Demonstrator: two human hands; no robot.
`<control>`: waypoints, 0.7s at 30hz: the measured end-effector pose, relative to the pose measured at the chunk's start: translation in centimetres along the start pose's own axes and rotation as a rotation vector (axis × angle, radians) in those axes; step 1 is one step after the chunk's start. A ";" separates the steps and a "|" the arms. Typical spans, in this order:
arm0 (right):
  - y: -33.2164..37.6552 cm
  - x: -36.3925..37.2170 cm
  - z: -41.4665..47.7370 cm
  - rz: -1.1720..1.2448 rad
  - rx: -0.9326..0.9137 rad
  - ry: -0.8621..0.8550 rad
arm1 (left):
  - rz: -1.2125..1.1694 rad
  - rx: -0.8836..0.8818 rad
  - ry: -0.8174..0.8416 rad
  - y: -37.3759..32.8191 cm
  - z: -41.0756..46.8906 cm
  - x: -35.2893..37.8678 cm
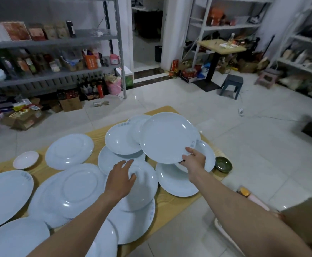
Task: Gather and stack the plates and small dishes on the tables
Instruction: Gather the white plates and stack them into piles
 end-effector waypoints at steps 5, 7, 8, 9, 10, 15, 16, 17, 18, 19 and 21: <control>2.1 -2.4 3.8 0.095 0.027 -0.013 | -0.077 -0.006 0.000 -4.4 1.4 3.2; 2.9 -3.6 5.6 0.092 0.036 -0.014 | -0.147 -0.069 0.016 -6.2 2.0 4.9; 3.3 -4.4 6.6 0.090 0.044 -0.010 | -0.196 -0.113 0.021 -7.2 2.3 5.8; 3.7 -5.2 7.6 0.092 0.052 -0.001 | -0.240 -0.158 0.021 -8.3 2.5 6.7; 4.1 -5.9 8.7 0.090 0.057 0.011 | -0.275 -0.200 0.024 -9.5 2.7 7.6; 5.7 -8.9 13.0 0.107 0.053 0.073 | -0.458 -0.395 0.065 -13.5 3.7 12.1; 6.0 -9.4 13.8 0.113 0.052 0.077 | -0.489 -0.410 0.068 -14.1 3.9 13.2; 6.2 -9.8 14.5 0.120 0.053 0.079 | -0.511 -0.423 0.073 -14.4 4.0 14.2; 6.5 -10.3 15.2 0.123 0.053 0.077 | -0.528 -0.438 0.082 -14.9 4.0 15.0; 6.7 -10.6 15.9 0.126 0.052 0.074 | -0.540 -0.460 0.094 -15.2 4.0 15.8; 6.8 -11.2 17.1 0.131 0.051 0.073 | -0.552 -0.502 0.111 -15.8 4.2 17.3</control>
Point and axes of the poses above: each hand's wrist, its own z-axis towards the middle knuckle, its own x-axis out of the palm, y = z × x, the point moved 1 cm from there along z, towards the middle knuckle, and after that the axes turned 13 degrees about -y, right-handed, at the moved point
